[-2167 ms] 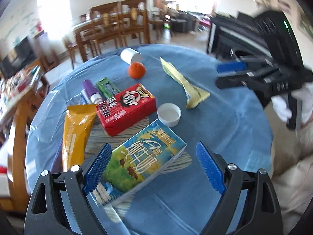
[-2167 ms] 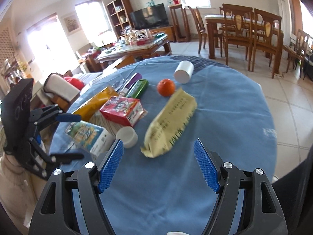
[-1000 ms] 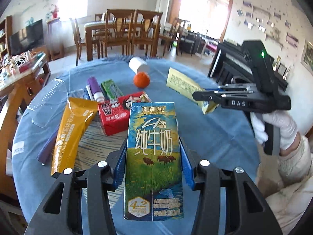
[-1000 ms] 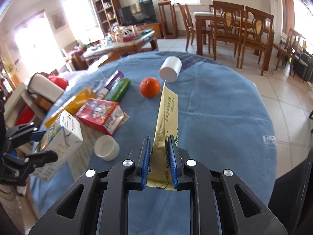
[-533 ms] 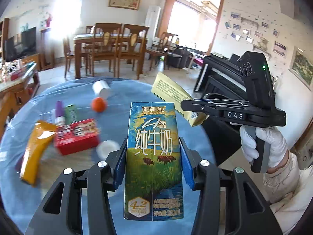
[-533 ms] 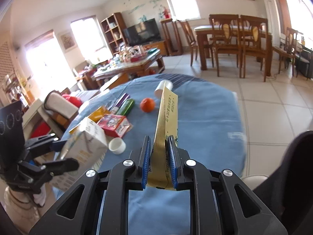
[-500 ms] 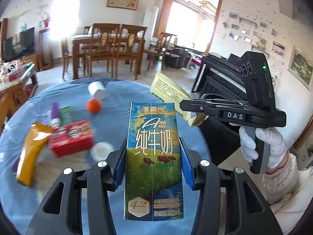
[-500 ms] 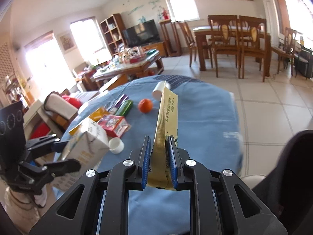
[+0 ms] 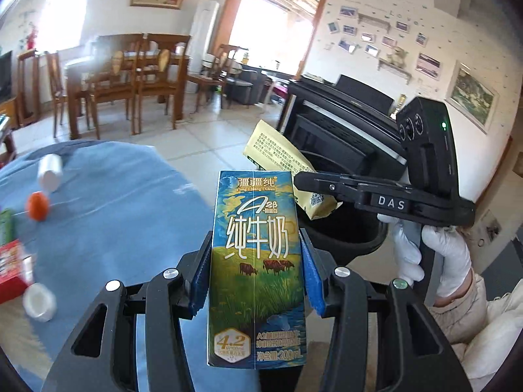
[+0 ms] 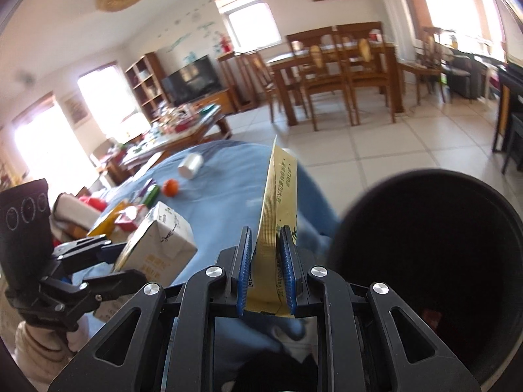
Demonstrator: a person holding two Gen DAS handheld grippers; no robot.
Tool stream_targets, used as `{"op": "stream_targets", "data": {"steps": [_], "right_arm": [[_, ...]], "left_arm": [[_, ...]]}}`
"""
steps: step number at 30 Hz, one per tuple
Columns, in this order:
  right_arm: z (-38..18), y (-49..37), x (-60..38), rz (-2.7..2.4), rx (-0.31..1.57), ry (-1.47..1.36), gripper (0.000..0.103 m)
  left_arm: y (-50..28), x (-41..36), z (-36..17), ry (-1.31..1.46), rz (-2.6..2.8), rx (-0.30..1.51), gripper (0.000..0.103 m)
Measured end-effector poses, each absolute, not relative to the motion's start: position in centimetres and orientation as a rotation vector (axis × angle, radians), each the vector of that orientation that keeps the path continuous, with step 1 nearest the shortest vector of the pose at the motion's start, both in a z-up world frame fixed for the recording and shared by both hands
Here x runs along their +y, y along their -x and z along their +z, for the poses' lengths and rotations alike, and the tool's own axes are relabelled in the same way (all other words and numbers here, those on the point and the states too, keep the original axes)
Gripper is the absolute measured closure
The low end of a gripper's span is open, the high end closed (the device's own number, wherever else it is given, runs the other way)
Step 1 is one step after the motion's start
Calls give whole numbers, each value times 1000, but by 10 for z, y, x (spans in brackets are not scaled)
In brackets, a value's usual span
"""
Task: Collect trash
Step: 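Carry the carton in the left tool while the right tool carries the wrapper over the bin, then open the left tool into the bin while the right tool releases the wrapper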
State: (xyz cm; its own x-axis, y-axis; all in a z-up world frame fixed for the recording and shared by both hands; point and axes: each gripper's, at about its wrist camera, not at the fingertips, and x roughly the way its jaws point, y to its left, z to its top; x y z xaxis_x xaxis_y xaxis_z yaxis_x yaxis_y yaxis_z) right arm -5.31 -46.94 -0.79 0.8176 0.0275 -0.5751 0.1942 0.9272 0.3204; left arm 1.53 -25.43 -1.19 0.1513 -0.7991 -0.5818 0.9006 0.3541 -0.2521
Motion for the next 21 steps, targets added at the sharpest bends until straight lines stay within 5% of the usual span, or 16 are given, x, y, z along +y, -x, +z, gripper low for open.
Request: {"op": "stream_targets", "data": {"steps": [21], "right_arm": [[-75, 167, -610, -346, 603, -577, 84]], "left_arm": [[9, -412, -54, -199, -1392, 811, 55]]}}
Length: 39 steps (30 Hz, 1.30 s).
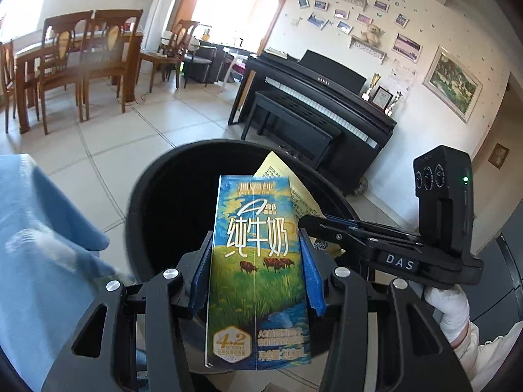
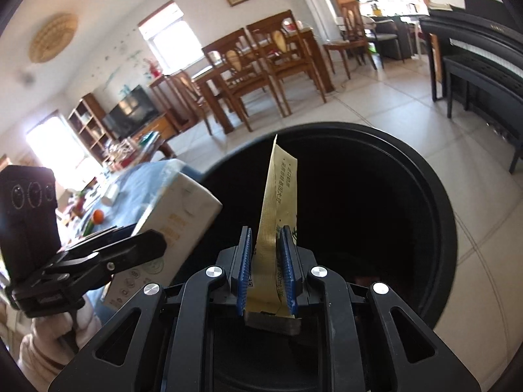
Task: Collect trash
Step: 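Open the left tool into the bin while the right tool releases the wrapper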
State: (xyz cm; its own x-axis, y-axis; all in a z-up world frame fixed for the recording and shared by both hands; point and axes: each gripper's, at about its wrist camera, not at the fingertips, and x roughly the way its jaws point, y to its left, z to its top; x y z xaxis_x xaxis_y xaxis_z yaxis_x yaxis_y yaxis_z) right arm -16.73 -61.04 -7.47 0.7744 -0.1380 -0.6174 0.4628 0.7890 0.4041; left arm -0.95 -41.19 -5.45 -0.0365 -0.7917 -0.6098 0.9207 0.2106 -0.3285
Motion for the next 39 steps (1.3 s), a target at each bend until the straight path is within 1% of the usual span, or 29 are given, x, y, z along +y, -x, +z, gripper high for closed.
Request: {"op": "stream_targets", "data": {"steps": [7, 15, 16, 17, 18, 24, 26, 27, 28, 29, 30, 32, 33, 35, 39], "right_arm": [[-83, 178, -617, -356, 608, -583, 84], [-79, 166, -605, -376, 616, -584, 83], [-77, 166, -603, -373, 617, -583, 77], [-75, 162, -604, -375, 615, -582, 72], [-74, 162, -602, -377, 612, -579, 66], [-59, 152, -586, -377, 609, -536, 65], [-53, 147, -578, -372, 604, -518, 56], [-51, 146, -575, -369, 600, -511, 48], [-48, 143, -569, -360, 593, -504, 45], [-44, 140, -563, -349, 588, -497, 44], [-40, 136, -556, -337, 586, -484, 42], [-33, 124, -538, -302, 581, -459, 34], [-30, 119, -532, -288, 578, -454, 31], [-23, 105, -515, -251, 583, -430, 31], [-16, 75, -475, -173, 600, -381, 31]], "left_arm": [[11, -422, -63, -229, -1402, 827, 54], [7, -418, -59, -227, -1375, 838, 53], [7, -417, -58, -223, -1374, 838, 50], [7, -413, -56, -219, -1371, 834, 42], [8, -413, -55, -216, -1369, 824, 36], [9, -394, -45, -189, -1371, 795, 36], [9, -380, -39, -175, -1366, 782, 36], [9, -374, -37, -169, -1361, 775, 33], [9, -365, -34, -161, -1352, 764, 30], [9, -359, -32, -157, -1341, 752, 23], [8, -347, -28, -150, -1321, 731, 21], [6, -328, -23, -137, -1290, 706, 19], [4, -315, -20, -127, -1270, 697, 16], [-2, -294, -16, -111, -1230, 681, 11], [-16, -243, -8, -73, -1142, 650, 11]]}}
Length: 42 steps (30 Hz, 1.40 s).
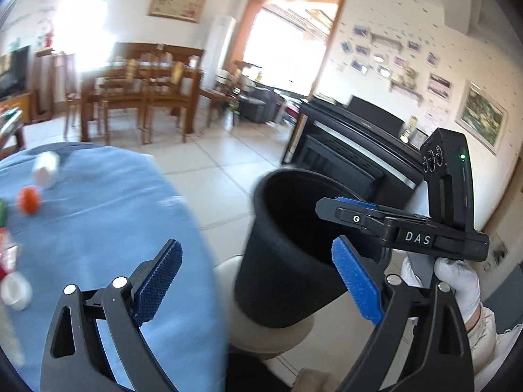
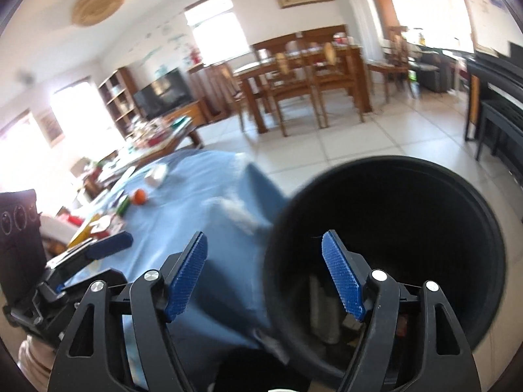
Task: Collect trash
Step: 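Open the left tool into the bin while the right tool releases the wrapper, then grasp the yellow dietary-fiber packet with the left tool while the right tool grasps another red milk box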
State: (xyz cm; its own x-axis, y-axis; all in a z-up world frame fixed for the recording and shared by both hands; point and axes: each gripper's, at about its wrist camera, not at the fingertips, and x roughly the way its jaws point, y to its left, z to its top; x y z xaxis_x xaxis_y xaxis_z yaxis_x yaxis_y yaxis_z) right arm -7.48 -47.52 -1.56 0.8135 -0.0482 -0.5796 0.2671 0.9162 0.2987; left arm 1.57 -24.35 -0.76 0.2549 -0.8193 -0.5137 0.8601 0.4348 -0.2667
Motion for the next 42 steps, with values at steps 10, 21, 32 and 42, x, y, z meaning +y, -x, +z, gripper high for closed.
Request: {"op": "stream_targets", "data": {"steps": [10, 21, 32, 42], "right_arm": [[-4, -8, -363, 33, 652, -261, 31], [-13, -86, -266, 202, 705, -175, 31], [-27, -153, -211, 275, 757, -33, 19], [-53, -215, -191, 334, 842, 186, 19]], "left_arm": [[-48, -137, -5, -2, -948, 614, 11], [-93, -40, -18, 79, -770, 624, 11], [-141, 9, -27, 25, -642, 667, 11], [-189, 16, -47, -126, -621, 769, 17]]}}
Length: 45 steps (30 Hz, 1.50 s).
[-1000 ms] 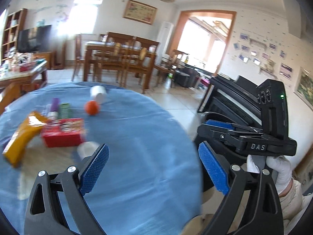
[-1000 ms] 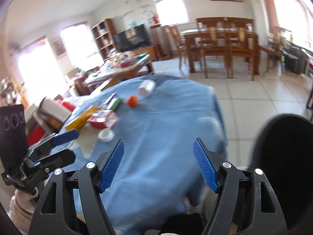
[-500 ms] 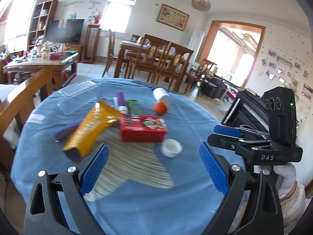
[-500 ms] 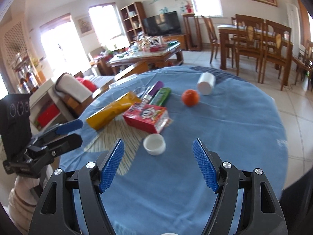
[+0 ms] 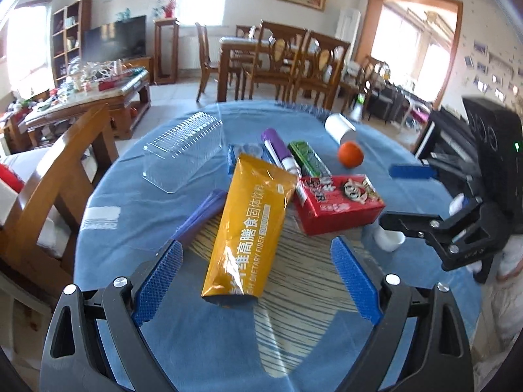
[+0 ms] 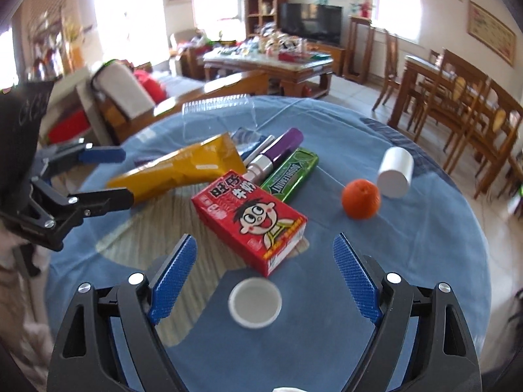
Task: Collect trash
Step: 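Grasp the yellow dietary-fiber packet with the left tool while the right tool grasps another red milk box, then carry the packet in the left tool while the right tool carries the red box to the bin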
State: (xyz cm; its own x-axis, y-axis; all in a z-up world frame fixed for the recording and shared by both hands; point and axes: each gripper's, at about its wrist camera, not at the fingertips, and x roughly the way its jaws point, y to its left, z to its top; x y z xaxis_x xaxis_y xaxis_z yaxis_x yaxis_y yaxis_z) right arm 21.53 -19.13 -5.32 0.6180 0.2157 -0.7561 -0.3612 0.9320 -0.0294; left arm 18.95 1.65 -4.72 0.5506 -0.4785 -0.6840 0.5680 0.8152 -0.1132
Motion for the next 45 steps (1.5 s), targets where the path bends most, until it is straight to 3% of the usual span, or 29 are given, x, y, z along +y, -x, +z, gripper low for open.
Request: {"op": "stream_targets", "data": {"steps": [11, 14, 17, 22, 35, 45], "right_arm": [[-67, -244, -192, 429, 882, 210, 19], [-70, -248, -189, 453, 902, 211, 32], [-68, -245, -187, 459, 898, 213, 37], [-65, -235, -184, 468, 894, 200, 47], [-20, -178, -208, 440, 769, 20, 49], [1, -103, -262, 351, 692, -78, 49]], "left_arm": [[-206, 10, -62, -135, -632, 892, 57], [-208, 13, -65, -120, -631, 920, 64], [-208, 16, -65, -111, -626, 926, 82], [-203, 24, -55, -84, -629, 881, 84], [-163, 33, -13, 37, -676, 732, 84], [-124, -11, 0, 37, -751, 680, 84]]}}
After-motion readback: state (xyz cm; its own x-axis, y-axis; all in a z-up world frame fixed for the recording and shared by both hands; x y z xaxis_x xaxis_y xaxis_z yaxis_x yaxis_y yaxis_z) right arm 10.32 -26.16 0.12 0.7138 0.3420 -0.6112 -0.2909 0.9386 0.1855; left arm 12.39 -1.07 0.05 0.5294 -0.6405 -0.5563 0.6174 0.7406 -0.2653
